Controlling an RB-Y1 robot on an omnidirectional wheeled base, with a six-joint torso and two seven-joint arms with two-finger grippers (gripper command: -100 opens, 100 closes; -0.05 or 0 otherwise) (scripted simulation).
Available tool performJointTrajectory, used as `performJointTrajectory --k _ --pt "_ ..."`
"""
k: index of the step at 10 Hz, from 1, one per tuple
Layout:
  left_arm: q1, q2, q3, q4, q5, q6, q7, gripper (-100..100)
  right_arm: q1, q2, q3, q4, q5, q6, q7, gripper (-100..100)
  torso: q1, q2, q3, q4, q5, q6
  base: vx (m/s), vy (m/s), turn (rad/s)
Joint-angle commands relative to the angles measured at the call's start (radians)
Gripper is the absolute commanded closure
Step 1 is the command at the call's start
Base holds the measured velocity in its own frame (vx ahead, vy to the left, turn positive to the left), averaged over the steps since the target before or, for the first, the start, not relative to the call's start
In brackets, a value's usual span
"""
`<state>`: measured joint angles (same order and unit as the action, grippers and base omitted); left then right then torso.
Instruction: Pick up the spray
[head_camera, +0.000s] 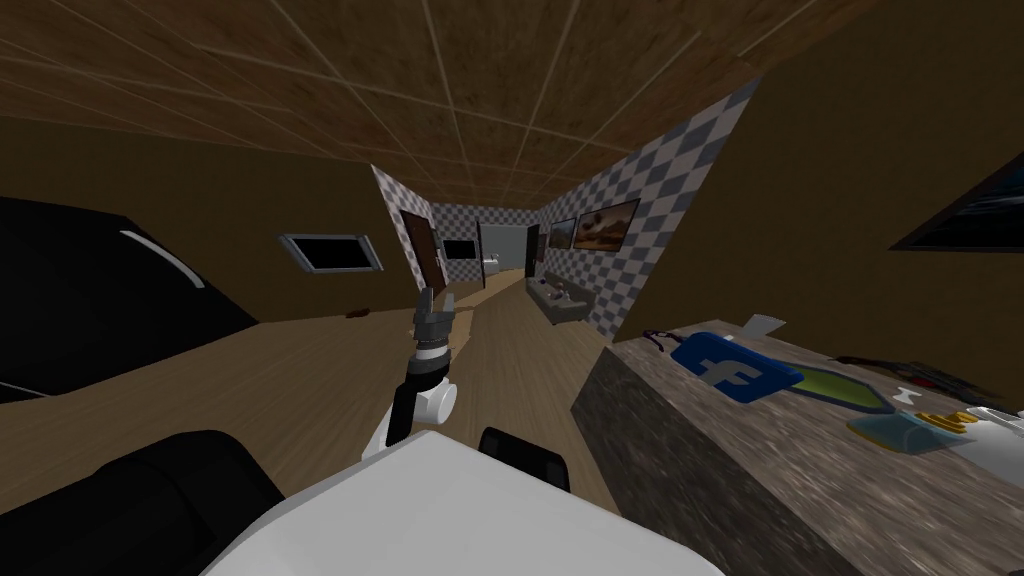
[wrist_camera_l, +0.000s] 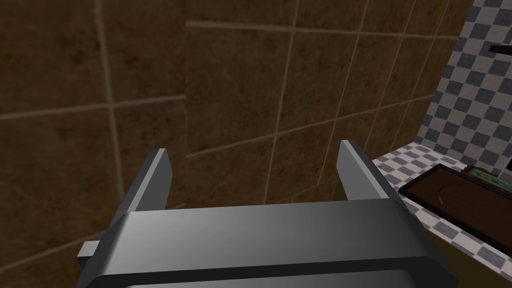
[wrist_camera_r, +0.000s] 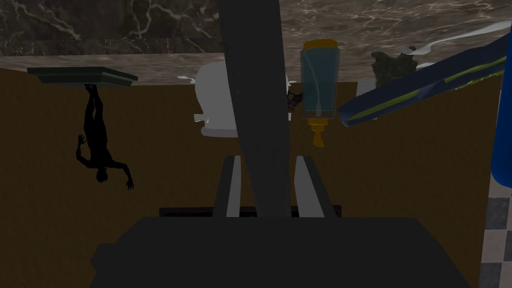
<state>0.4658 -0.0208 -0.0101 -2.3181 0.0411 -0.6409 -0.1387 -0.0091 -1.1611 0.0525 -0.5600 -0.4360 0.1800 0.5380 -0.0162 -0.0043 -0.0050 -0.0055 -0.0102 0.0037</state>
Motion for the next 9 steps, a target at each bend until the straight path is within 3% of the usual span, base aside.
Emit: performJointTrajectory --k 1,2,4,5,6,8,9 --pt "0.000 0.000 0.000 0.000 0.000 0.000 0.000 0 0.023 0.003 -0.009 -0.039 0.009 0.001 0.001 100 0.000 0.000 0.000 0.000 0.000 0.000 -0.019 -0.013 0.013" --pt "0.000 0.000 0.000 0.000 0.000 0.000 0.000 0 0.072 0.028 -0.065 -0.084 0.061 0.011 -0.037 100 0.000 0.001 0.001 0.000 -0.001 -0.001 0.120 -0.052 -0.240" --pt "0.000 0.000 0.000 0.000 0.000 0.000 0.000 0 0.123 0.028 -0.065 -0.138 0.061 0.011 -0.037 100 -0.005 -0.005 -0.003 -0.002 -0.004 0.003 0.106 -0.035 -0.106" --pt "0.000 0.000 0.000 0.000 0.000 0.000 0.000 0 0.127 0.028 -0.065 -0.165 0.061 0.011 -0.037 100 -0.007 -0.004 -0.003 -0.002 -0.007 0.001 0.013 -0.014 0.004" --pt "0.000 0.000 0.000 0.000 0.000 0.000 0.000 0 0.166 0.052 -0.115 -0.192 0.113 0.020 -0.075 100 -0.008 -0.002 -0.002 -0.001 -0.009 -0.001 0.127 -0.047 -0.283" --pt "0.000 0.000 0.000 0.000 0.000 0.000 0.000 0 0.231 0.052 -0.120 -0.282 0.113 0.020 -0.075 100 -0.012 -0.008 -0.005 -0.003 -0.011 0.001 0.113 -0.026 -0.087" --pt "0.000 0.000 0.000 0.000 0.000 0.000 0.000 0 0.231 0.052 -0.120 -0.296 0.113 0.020 -0.075 100 -0.013 -0.008 -0.005 -0.003 -0.014 -0.004 0.002 -0.014 0.033"
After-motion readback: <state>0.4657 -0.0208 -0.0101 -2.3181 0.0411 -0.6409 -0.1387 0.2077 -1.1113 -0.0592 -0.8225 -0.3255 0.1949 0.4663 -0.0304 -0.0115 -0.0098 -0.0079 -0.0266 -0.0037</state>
